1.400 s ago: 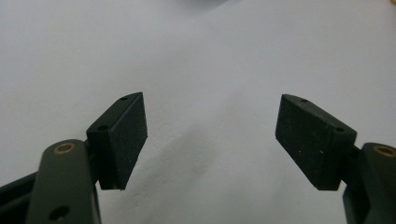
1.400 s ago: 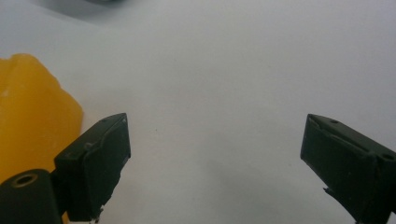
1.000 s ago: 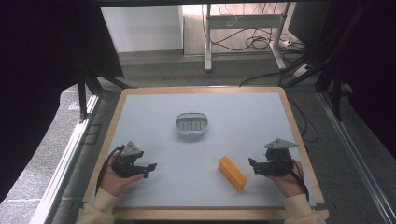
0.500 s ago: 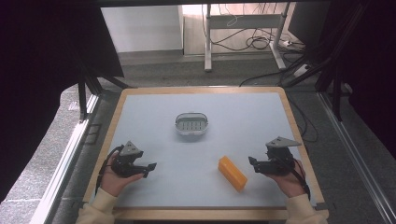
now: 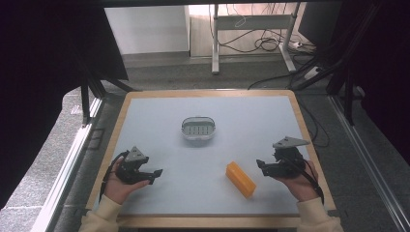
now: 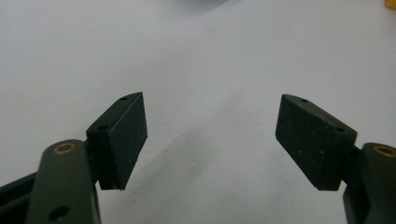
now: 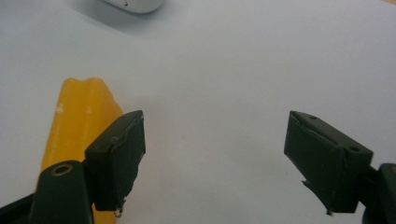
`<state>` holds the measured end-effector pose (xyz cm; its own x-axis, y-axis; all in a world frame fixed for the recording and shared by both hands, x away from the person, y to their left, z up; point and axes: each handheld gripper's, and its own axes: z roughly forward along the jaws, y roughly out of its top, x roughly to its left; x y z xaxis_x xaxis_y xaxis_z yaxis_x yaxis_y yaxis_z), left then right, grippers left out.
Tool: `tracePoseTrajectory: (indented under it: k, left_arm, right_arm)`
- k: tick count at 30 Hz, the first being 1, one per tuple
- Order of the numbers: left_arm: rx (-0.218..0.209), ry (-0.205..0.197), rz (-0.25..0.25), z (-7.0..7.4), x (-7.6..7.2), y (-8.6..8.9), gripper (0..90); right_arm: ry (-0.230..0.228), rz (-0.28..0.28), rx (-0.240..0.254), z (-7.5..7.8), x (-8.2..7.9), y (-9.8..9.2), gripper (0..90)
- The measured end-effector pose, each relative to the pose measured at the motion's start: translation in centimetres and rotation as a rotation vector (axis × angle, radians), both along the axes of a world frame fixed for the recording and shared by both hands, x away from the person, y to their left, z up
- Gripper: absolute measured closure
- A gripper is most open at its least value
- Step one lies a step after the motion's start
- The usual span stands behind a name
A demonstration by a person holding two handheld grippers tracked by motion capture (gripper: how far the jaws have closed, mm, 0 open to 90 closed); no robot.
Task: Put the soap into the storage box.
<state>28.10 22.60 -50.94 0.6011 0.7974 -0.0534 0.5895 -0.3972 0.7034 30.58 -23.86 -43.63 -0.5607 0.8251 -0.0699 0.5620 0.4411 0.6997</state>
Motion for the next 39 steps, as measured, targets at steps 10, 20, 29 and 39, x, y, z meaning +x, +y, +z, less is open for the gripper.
tracePoseTrajectory:
  k: [10, 20, 29, 39]
  left_arm:
    - [-0.003, -0.002, -0.006, 0.1, -0.1, 0.1, 24.9]
    - [0.006, 0.001, -0.011, 0.0, -0.1, -0.1, 24.8]
    - [0.019, 0.004, -0.011, -0.1, -0.2, 0.0, 24.8]
    - [0.021, 0.003, -0.018, -0.2, -0.1, -0.1, 24.8]
  right_arm:
    - [0.023, 0.054, -0.019, 1.6, 0.3, 2.1, 21.2]
    - [0.045, 0.098, -0.044, 1.5, 0.6, 3.7, 24.2]
    - [0.053, 0.113, -0.034, 1.4, 0.1, 3.9, 25.4]
    - [0.089, 0.167, -0.057, 0.6, -0.4, 6.0, 27.3]
